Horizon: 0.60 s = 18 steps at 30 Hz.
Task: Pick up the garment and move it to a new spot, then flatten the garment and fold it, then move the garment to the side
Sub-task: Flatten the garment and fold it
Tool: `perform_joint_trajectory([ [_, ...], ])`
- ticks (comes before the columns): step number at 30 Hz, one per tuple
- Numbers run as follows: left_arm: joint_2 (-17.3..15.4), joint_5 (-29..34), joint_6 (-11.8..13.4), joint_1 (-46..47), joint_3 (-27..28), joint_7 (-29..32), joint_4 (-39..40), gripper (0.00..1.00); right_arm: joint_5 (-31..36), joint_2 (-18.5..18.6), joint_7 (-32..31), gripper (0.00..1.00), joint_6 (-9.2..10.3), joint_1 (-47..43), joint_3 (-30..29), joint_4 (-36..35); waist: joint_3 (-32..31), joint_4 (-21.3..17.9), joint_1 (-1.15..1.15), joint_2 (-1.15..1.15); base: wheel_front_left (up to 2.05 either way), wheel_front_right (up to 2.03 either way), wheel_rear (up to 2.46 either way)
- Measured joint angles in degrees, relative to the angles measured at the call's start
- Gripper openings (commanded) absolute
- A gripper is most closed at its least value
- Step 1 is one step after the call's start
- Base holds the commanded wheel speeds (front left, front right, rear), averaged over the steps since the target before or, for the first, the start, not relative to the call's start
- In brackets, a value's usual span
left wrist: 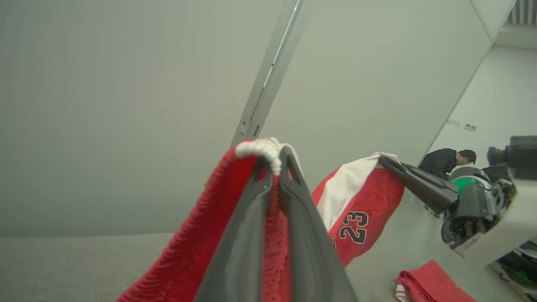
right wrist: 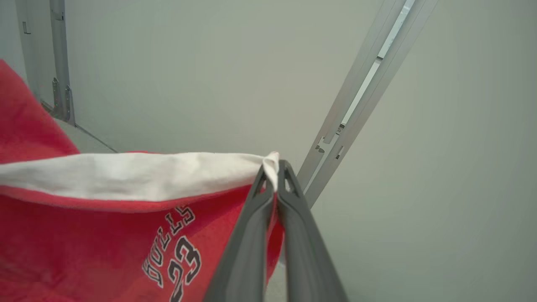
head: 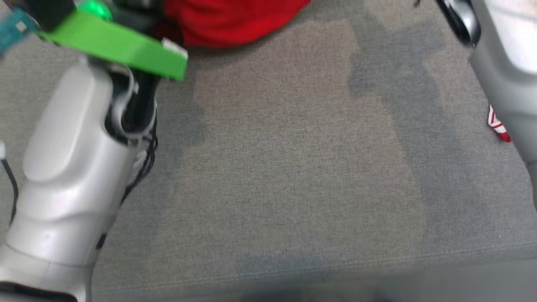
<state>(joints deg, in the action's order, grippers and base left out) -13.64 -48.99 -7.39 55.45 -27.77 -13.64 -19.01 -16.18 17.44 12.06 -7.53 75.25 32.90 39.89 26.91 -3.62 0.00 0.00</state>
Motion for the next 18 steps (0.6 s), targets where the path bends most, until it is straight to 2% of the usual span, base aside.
perform_joint_trajectory([
  [4,-2.20,-0.77,0.00,-6.91,-2.68,-0.15,1.01,0.00,-6.46,5.19,-2.01,0.00,0.00,-8.61,2.76,-7.33,-2.69,0.54,0.00,0.00,0.00,0.00,0.00],
  [8,-2.90,-0.70,1.03,-13.40,-3.59,-0.53,1.42,0.00,-10.57,9.76,-3.70,0.00,0.00,-18.16,1.54,-14.33,-5.86,1.08,0.00,0.00,0.00,0.00,0.00],
  [18,-6.99,4.86,7.02,-29.71,-9.35,-0.02,3.82,0.00,-12.92,17.77,-11.73,0.00,0.00,-40.18,-0.21,-26.42,-13.96,1.96,0.00,0.00,0.00,0.00,0.00],
])
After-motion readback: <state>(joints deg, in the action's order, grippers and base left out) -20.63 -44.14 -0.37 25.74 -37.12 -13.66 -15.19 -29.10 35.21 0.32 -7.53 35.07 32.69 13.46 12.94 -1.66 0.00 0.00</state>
